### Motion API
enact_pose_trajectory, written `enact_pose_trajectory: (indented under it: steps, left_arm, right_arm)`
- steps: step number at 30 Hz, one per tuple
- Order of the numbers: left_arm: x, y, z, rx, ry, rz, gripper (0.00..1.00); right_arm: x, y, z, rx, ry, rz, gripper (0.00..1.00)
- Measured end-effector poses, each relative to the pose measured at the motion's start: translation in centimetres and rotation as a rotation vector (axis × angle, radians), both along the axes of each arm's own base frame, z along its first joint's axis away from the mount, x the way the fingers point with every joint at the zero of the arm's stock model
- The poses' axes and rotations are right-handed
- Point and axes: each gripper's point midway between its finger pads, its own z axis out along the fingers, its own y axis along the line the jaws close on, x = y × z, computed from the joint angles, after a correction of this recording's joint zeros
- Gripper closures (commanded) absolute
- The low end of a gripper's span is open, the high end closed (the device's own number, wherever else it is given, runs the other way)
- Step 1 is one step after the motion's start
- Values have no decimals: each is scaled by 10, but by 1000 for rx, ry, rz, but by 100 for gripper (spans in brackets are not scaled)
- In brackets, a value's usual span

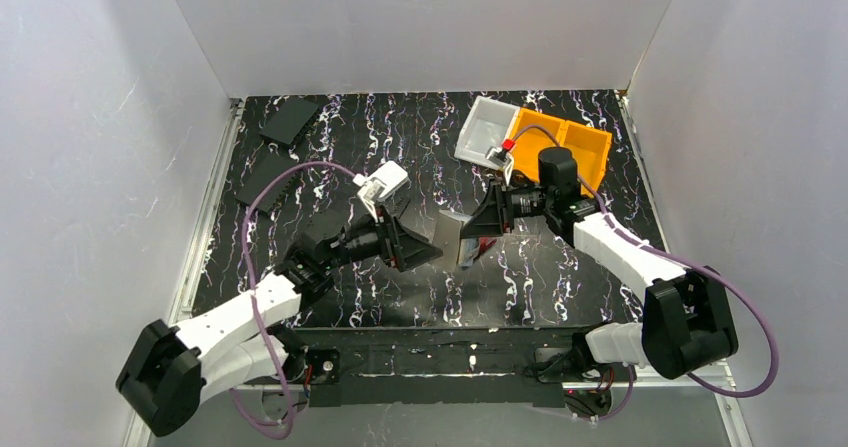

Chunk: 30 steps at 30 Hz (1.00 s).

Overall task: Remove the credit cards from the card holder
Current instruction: Open the card holder.

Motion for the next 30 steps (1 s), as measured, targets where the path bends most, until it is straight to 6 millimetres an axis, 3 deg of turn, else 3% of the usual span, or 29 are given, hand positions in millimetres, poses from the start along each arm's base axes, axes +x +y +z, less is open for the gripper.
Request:
enact_pose_trajectory:
  steps: [5, 10, 20, 28, 30]
  left_arm:
    - [11, 22, 7, 28, -45, 161, 2]
    - [25, 32, -12, 164, -12, 259, 2]
    - [28, 7, -22, 401, -74, 281, 2]
    - [35, -15, -59, 552, -67, 289, 4]
    - [35, -16, -60, 556, -64, 290, 6]
  right_arm:
    - [29, -17, -21, -129, -42, -159, 99]
    - [44, -33, -39, -273, -115, -272, 99]
    - [51, -50, -62, -410, -134, -342, 99]
    - [50, -49, -60, -399, -130, -333, 99]
    - [50, -48, -60, -397, -132, -333, 99]
